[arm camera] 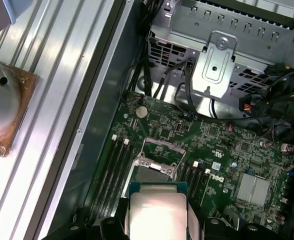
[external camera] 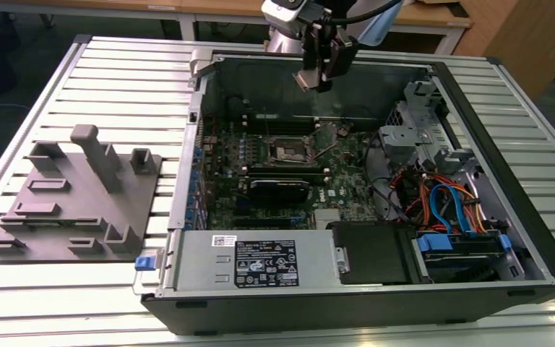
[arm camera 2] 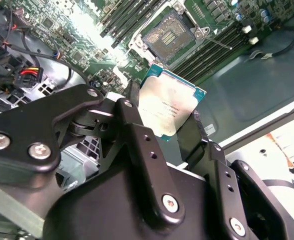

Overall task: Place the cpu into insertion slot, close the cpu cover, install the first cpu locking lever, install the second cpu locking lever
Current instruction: 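Place the cpu into insertion slot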

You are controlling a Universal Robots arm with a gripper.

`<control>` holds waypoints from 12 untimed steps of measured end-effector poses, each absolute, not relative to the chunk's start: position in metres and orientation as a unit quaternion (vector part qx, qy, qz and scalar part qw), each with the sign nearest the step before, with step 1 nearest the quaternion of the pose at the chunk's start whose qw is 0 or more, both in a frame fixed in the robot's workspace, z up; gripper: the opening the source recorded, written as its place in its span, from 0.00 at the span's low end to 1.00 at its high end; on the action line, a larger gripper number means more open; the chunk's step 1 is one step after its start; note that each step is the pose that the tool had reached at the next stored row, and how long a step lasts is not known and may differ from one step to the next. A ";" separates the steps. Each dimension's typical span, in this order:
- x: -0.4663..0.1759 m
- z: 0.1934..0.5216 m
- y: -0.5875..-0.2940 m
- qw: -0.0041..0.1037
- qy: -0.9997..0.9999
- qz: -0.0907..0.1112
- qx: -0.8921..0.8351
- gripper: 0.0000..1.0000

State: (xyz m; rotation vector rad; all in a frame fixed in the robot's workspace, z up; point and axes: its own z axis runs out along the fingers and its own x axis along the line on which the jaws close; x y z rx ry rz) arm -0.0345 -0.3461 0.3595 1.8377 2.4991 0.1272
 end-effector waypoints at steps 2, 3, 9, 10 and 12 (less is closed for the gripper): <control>-0.035 0.359 -0.346 0.019 0.803 0.041 0.594 0.54; -0.035 0.359 -0.346 0.019 0.803 0.041 0.595 0.54; -0.035 0.359 -0.346 0.019 0.801 0.041 0.597 0.54; -0.035 0.359 -0.346 0.019 0.801 0.041 0.597 0.54; -0.035 0.359 -0.346 0.019 0.801 0.041 0.597 0.54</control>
